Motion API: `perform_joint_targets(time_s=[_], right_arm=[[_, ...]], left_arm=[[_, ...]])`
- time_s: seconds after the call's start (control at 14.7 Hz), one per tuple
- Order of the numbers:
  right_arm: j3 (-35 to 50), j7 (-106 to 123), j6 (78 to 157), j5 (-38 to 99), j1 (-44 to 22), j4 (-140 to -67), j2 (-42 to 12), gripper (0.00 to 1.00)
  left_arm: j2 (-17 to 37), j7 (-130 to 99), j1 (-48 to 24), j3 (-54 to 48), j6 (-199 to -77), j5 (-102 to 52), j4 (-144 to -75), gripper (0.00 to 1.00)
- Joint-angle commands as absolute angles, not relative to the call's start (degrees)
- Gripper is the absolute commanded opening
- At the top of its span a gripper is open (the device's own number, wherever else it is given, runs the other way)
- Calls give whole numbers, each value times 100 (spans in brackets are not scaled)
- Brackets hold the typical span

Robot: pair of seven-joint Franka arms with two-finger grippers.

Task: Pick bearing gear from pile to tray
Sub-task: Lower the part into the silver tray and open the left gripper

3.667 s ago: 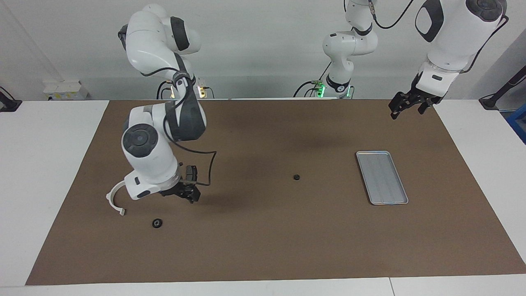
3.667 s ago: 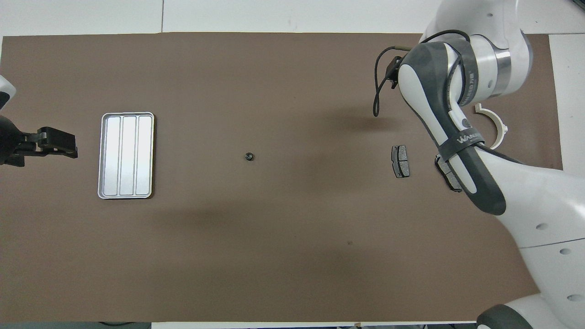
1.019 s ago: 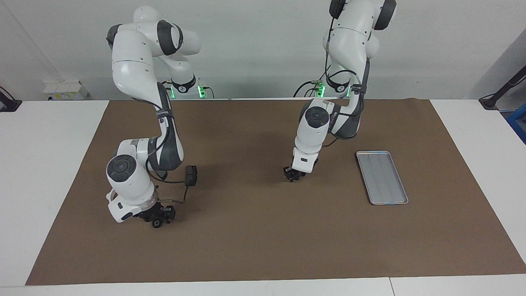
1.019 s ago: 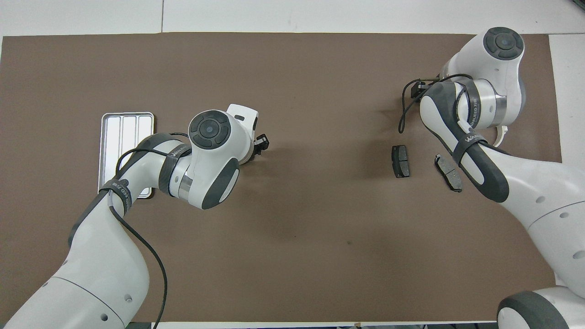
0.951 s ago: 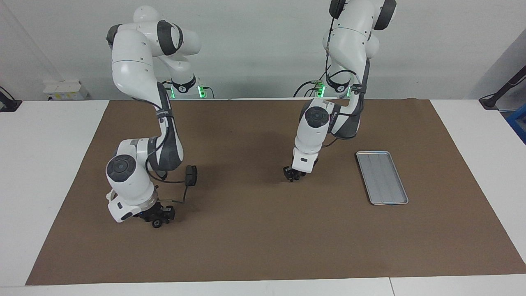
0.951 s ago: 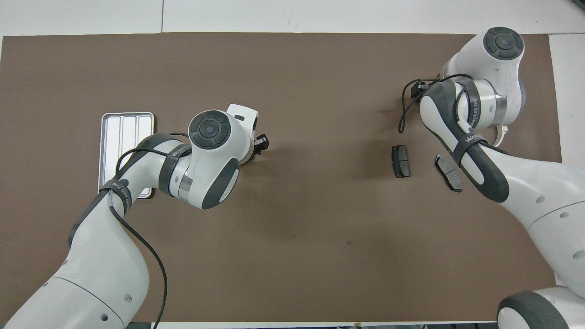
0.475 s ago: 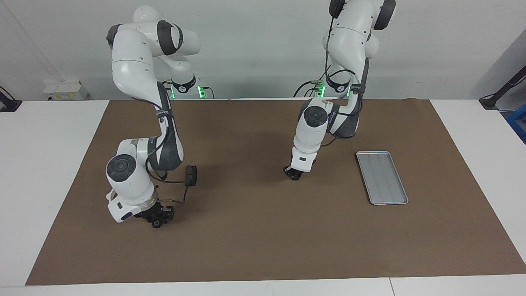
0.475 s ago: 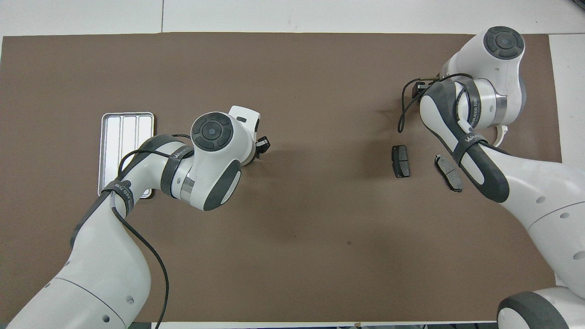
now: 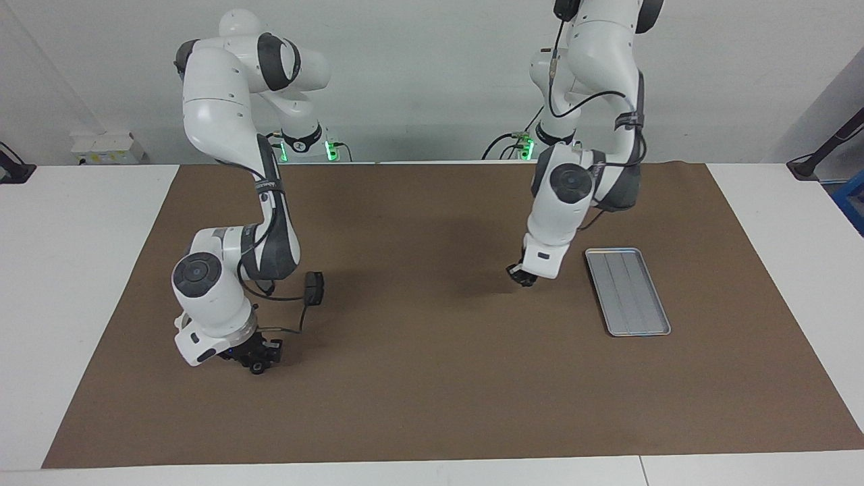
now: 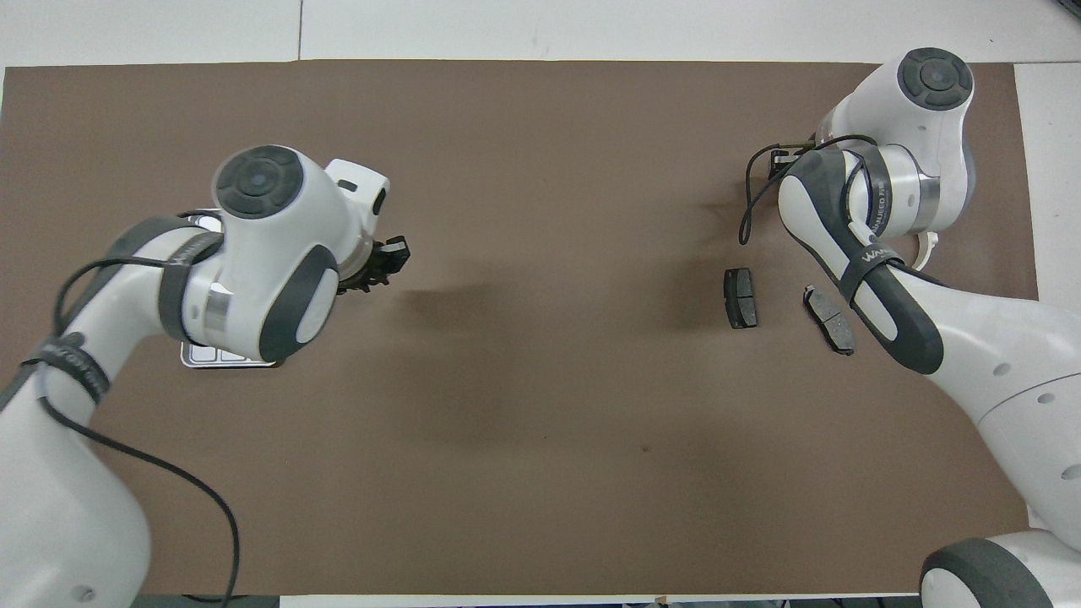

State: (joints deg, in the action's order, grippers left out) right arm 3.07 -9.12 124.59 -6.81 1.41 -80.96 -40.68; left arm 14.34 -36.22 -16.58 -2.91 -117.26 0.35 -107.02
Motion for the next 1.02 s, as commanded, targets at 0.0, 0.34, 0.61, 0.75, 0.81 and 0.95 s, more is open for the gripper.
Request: perform_joint_targets(time_s=[0.0, 0.34, 0.61, 0.75, 0.81, 0.95], right_arm=[[369, -765, 12603, -712, 264, -8147, -4122, 31], [378, -765, 12700, -712, 308, -8147, -4122, 0], [395, -765, 12150, -773, 255, -7982, -4043, 0], [413, -773, 11255, -782, 159, -7464, -3982, 0], [413, -791, 10815, -747, 28, -7279, -3886, 0], [413, -957, 10032, -721, -332, -6989, -3631, 0]], left_arm=[[731, -2115, -917, -325, -11278, 0, -11311, 11], [528, 313, 323, -325, -12038, 0, -11986, 12], [518, 492, 431, -316, -12787, 0, -12489, 12], [536, 431, 439, -316, -13042, -9, -12699, 12], [501, 422, 448, -316, -13200, -9, -12848, 14], [501, 422, 448, -316, -13385, -9, -13008, 14]])
